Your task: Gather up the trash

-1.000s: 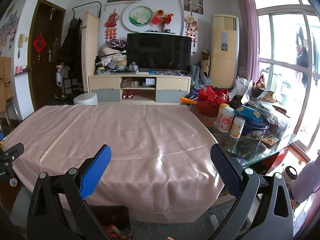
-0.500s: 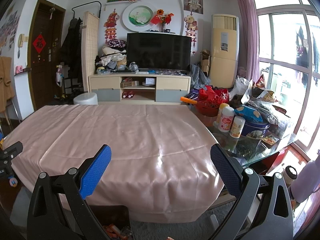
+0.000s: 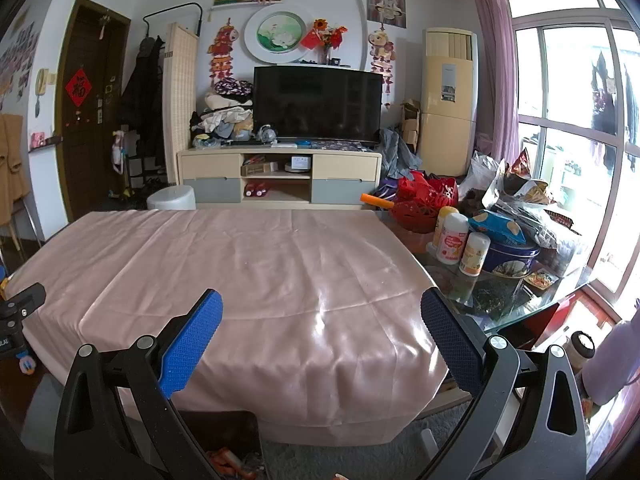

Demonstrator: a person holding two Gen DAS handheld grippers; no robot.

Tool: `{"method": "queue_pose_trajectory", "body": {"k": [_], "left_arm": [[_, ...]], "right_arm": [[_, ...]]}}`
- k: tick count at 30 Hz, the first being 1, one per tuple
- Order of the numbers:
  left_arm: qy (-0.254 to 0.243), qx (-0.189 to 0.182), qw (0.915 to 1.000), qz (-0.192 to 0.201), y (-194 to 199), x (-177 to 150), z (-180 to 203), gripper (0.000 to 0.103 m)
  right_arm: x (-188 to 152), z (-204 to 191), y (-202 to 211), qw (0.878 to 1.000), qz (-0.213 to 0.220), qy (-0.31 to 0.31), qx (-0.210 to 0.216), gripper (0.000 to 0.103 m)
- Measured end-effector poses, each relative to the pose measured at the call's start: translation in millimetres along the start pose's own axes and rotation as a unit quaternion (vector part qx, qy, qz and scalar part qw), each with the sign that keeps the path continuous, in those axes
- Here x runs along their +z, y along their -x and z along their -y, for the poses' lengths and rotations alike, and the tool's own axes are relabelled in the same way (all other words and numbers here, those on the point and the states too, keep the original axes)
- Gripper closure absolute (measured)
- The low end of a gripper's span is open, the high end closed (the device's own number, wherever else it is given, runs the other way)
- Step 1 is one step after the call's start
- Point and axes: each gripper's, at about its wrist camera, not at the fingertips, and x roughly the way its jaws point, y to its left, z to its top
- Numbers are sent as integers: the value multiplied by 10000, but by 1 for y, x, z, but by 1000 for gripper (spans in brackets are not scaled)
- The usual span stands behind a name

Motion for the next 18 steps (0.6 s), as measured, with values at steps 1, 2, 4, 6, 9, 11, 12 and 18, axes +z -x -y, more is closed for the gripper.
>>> {"method": "queue_pose_trajectory", "body": {"k": [1, 2, 4, 6, 9, 11, 12, 18], "left_arm": [[0, -2, 10000, -3, 0, 0, -1, 8], [1, -4, 10000, -5, 0, 0, 0, 8], [4, -9, 10000, -16, 0, 0, -1, 8], [1, 6, 10000, -42, 0, 1, -2, 8], [13, 69, 10000, -55, 1, 2, -4, 8], [55, 93, 9999, -60, 1, 3, -4, 8], [95, 80, 9999, -80, 0, 4, -6, 8], [318, 39, 9992, -220, -4, 3, -8, 8]], "right_arm": [[0, 0, 0, 10000, -1, 4, 0, 3], [0, 0, 0, 10000, 0, 4, -2, 3], [0, 0, 0, 10000, 1, 4, -7, 3], [0, -1, 0, 10000, 0, -4, -9, 3], [0, 0, 0, 10000, 0, -6, -6, 3], [0, 0, 0, 10000, -1, 0, -1, 3], [0, 0, 0, 10000, -1, 3, -1, 3], [-2, 4, 1, 10000, -28, -41, -16, 3]]}}
